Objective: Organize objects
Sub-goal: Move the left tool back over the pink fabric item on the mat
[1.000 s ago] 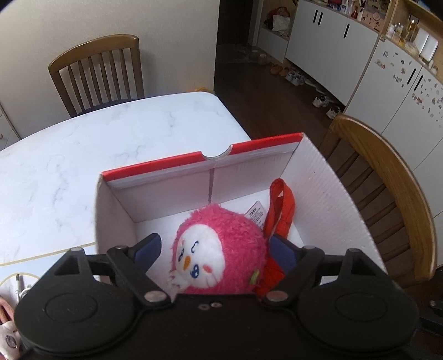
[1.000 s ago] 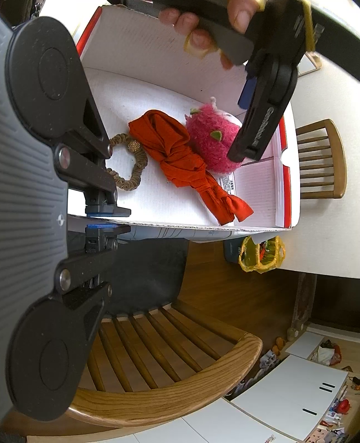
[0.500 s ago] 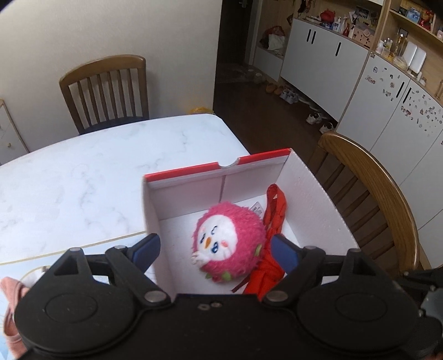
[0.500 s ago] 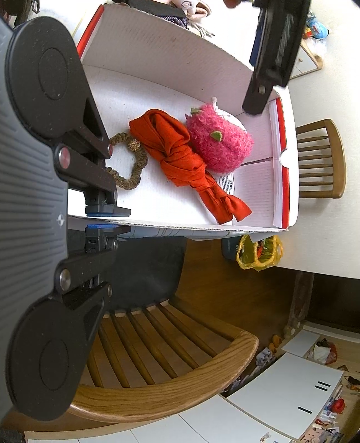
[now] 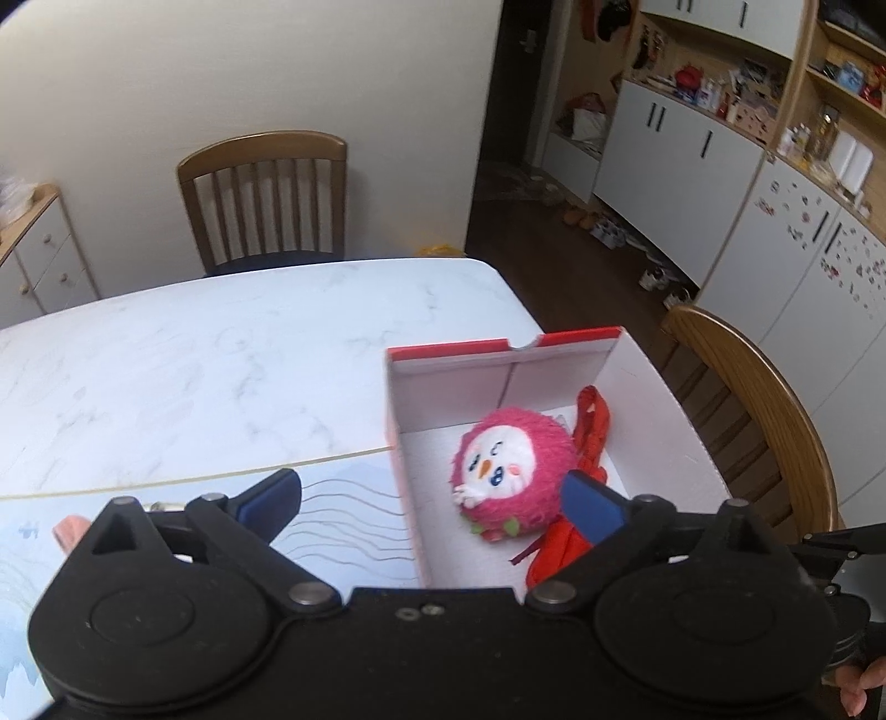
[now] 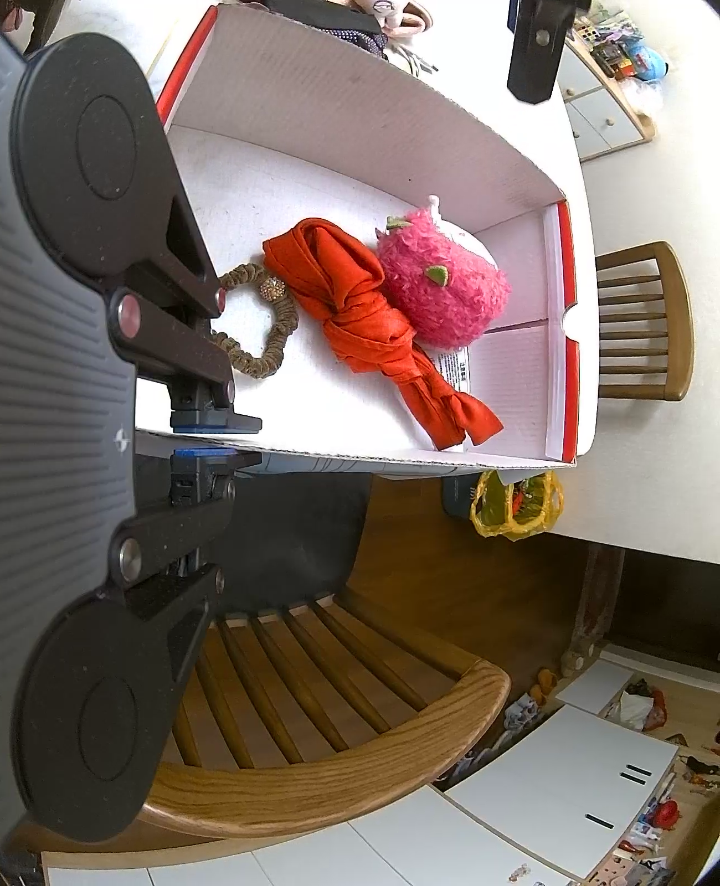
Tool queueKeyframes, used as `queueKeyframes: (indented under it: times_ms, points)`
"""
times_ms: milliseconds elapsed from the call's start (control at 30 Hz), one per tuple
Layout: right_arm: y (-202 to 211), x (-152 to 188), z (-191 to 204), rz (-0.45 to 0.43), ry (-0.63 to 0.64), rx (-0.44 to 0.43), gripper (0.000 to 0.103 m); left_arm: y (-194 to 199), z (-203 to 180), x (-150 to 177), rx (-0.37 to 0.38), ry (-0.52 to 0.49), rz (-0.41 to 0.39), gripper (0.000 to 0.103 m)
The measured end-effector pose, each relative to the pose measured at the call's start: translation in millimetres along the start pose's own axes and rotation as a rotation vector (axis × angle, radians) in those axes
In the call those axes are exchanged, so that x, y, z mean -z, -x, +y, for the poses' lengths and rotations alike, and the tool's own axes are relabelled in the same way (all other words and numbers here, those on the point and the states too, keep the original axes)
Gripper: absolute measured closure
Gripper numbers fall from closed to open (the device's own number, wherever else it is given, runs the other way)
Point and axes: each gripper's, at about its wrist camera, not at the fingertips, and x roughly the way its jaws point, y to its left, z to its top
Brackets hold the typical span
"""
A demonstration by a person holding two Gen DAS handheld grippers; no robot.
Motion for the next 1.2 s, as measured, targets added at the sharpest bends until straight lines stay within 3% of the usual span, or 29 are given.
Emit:
queueKeyframes:
  times_ms: [300,600,833,1200]
  points:
    - [-0.5,0.3,0.5,0.003,0.012,-0.001,0.099,6.3,48.4,17.9,-0.067,0.114,0.013,0.001]
    - [-1.7,-0.4,1.7,0.006,0.019,0.003,0.099,12.6,120.5,42.2,-0.201,0.231,0.04,0.001]
    - [-2.2,-0.3,2.3,0.007,0.019,0.003,0.099,11.4,163.9,63.3,-0.282,0.267,0.085,0.001]
    - [-4.2,0.8,2.4,0.011,0.021,0.007,0.099,-18.7,182.0,109.9,-0.27,0.261,0.196,0.002]
